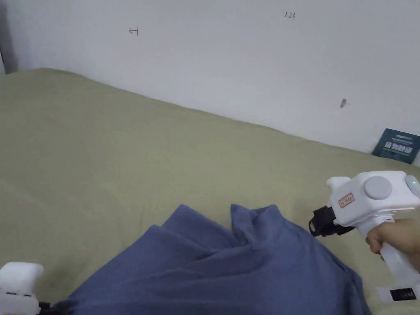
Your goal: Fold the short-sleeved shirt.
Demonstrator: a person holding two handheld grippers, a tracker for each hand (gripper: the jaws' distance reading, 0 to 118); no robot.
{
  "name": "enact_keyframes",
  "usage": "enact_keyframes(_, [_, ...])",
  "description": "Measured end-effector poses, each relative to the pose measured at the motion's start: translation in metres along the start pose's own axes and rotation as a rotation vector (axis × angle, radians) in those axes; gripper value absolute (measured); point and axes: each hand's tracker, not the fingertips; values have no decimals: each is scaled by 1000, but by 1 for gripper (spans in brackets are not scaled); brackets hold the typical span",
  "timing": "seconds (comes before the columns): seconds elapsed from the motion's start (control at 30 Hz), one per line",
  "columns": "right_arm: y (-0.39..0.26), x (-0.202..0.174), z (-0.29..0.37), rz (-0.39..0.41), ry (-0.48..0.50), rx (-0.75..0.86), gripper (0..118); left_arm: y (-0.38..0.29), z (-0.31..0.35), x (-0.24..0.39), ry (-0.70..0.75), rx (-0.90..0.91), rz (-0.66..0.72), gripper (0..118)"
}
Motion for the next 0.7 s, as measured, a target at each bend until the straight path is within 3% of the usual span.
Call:
enact_keyframes(0.03, [7,-2,-16,20,-41,-20,86,1,0,-1,-2,-3,-3,6])
enact_keyframes(0.07, [12,-4,-31,73,-64,-49,114,2,0,-2,-6,-8,0,6])
enact_keyframes(0.13, [15,-1,-45,152,-30,-3,111,3,0,-3,-17,-14,11,6])
enact_keyframes(0.3, [29,10,-83,52,8,-33,108,0,-4,-3,-34,-8,30,6])
enact_keyframes(0.33, [29,11,-89,38,27,-34,101,-1,-5,-3,-36,-5,29,6])
enact_keyframes(0.37, [28,10,-92,24,65,-42,86,-2,-6,-4,-40,-1,31,6])
enact_keyframes(0.4, [26,9,-92,3,93,-53,85,-2,-7,-5,-45,1,36,6])
enact_keyframes(0.43, [28,10,-94,-13,71,-47,76,-2,-7,-5,-50,2,46,6])
enact_keyframes(0.5, [27,11,-83,-70,60,-26,0,-1,-7,-6,-57,1,54,6])
enact_keyframes(0.53, [28,13,-76,-99,60,-23,0,-1,-7,-6,-58,0,53,6])
enact_keyframes(0.7, [24,-5,-44,-24,29,-2,0,5,-1,0,-37,3,29,6])
